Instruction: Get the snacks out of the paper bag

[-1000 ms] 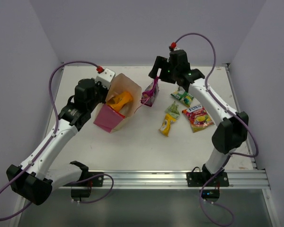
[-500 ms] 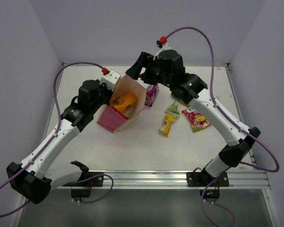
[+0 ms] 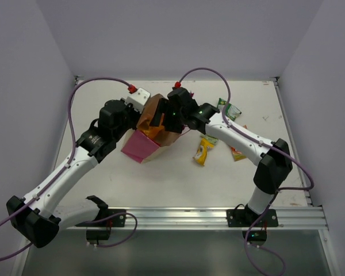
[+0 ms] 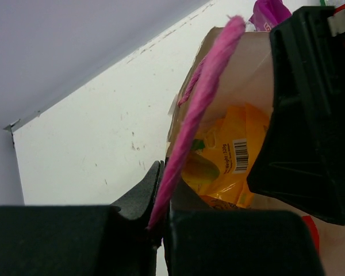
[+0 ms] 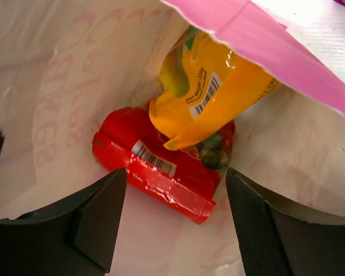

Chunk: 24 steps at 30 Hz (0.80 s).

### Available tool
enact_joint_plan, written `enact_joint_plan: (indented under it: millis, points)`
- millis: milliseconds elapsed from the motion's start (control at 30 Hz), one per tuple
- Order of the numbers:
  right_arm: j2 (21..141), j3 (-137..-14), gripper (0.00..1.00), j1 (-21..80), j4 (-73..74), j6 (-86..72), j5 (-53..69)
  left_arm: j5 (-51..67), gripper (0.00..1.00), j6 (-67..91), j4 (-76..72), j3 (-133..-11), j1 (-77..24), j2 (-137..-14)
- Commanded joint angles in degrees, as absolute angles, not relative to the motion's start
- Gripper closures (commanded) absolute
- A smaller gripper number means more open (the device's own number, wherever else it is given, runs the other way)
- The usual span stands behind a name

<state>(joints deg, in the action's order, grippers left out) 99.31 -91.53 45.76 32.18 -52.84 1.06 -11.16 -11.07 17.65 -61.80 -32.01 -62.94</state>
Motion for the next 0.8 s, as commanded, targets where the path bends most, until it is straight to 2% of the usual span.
enact_joint_plan:
  millis: [0,267,400,467,600,633,700,733,767]
  points:
    - [100.8,-92.11,0.27,45.88,30.32,-55.37,0.09,-11.87,1.0,-10.11,8.62,-63.37,-33.75,-60.03]
    - [108.09,-95.53,0.14,45.88,32.87,-59.23,-5.09,-12.22,1.0,-9.14,7.91,-62.75,-37.09,-59.85]
    - [110.39,-96.24,0.14,45.88,32.0,-60.56,-6.59,-12.04,1.0,-8.44,7.74,-62.49,-37.44,-59.68]
    - [111.18,-95.72,0.17,45.88,31.12,-61.08,-6.85,-11.78,1.0,-8.44,7.73,-62.32,-37.44,-59.59]
    - [111.45,-94.4,0.34,45.79,27.43,-61.26,-7.82,-11.6,1.0,-8.35,7.73,-61.79,-37.53,-59.41]
    - [111.45,-94.13,0.46,45.79,26.12,-61.17,-8.17,-11.6,1.0,-8.26,7.73,-61.61,-37.53,-59.15]
    - [111.27,-94.04,0.62,45.88,25.32,-60.73,-8.7,-11.69,1.0,-8.0,7.65,-61.26,-37.53,-58.98]
    - [111.1,-94.13,0.81,45.79,24.96,-60.38,-9.4,-11.69,1.0,-7.82,7.73,-60.82,-37.44,-58.8]
    - [110.92,-94.04,0.89,45.79,24.7,-59.42,-10.01,-11.95,1.0,-7.65,7.47,-60.56,-37.53,-58.62]
